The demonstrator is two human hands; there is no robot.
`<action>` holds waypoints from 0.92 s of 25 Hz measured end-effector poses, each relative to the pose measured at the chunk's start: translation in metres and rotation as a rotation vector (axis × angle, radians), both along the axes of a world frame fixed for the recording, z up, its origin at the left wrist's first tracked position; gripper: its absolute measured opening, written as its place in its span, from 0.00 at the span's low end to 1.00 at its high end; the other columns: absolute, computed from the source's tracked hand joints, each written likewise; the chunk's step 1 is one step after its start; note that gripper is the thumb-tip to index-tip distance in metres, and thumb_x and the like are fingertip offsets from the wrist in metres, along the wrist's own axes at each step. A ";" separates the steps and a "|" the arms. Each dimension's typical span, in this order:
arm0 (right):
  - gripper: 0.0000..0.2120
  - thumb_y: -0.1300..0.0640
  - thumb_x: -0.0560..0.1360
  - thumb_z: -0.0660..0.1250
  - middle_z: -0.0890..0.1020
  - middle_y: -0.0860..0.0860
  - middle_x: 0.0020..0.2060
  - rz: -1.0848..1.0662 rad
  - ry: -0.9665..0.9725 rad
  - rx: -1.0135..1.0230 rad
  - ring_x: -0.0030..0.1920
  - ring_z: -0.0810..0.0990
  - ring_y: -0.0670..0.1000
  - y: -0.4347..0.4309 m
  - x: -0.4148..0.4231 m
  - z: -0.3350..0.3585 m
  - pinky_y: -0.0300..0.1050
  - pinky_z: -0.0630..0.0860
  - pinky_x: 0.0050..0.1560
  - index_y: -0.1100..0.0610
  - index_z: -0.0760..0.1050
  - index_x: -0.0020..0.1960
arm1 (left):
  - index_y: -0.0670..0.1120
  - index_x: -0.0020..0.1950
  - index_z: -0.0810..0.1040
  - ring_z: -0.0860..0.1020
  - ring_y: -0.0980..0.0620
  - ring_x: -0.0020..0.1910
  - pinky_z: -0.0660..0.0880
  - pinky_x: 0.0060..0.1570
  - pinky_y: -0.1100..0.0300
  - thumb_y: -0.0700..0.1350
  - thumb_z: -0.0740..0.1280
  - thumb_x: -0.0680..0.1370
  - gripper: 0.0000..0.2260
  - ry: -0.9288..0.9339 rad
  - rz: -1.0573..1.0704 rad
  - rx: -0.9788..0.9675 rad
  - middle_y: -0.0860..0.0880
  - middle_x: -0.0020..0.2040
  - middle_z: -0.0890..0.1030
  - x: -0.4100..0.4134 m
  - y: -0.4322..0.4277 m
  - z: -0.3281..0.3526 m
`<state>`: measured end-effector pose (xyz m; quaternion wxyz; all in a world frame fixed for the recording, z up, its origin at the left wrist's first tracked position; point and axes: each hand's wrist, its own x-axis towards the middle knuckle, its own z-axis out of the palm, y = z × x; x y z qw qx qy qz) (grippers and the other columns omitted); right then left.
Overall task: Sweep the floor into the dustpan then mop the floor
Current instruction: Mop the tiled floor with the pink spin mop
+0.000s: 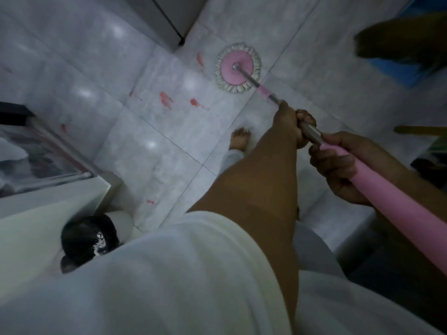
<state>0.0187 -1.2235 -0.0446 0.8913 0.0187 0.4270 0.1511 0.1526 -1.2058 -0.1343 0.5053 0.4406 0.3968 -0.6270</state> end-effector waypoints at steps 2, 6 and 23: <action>0.09 0.50 0.74 0.60 0.69 0.46 0.25 0.028 0.058 -0.001 0.18 0.68 0.41 0.020 -0.035 0.018 0.28 0.65 0.18 0.55 0.67 0.41 | 0.48 0.32 0.61 0.61 0.57 0.13 0.60 0.18 0.74 0.65 0.59 0.79 0.25 0.050 0.011 0.002 0.53 0.18 0.62 -0.039 0.023 0.010; 0.09 0.50 0.74 0.60 0.70 0.46 0.24 0.075 0.101 0.005 0.18 0.68 0.41 0.046 -0.057 0.035 0.30 0.66 0.17 0.56 0.68 0.41 | 0.47 0.33 0.62 0.61 0.58 0.14 0.61 0.18 0.74 0.66 0.61 0.77 0.25 0.108 0.086 0.024 0.53 0.20 0.63 -0.064 0.055 0.020; 0.10 0.51 0.75 0.61 0.72 0.47 0.26 0.097 0.024 0.005 0.19 0.70 0.42 0.026 0.194 -0.001 0.29 0.68 0.19 0.58 0.70 0.42 | 0.47 0.32 0.61 0.62 0.56 0.13 0.62 0.19 0.74 0.66 0.57 0.78 0.26 0.026 0.205 -0.027 0.52 0.16 0.63 0.187 0.044 -0.004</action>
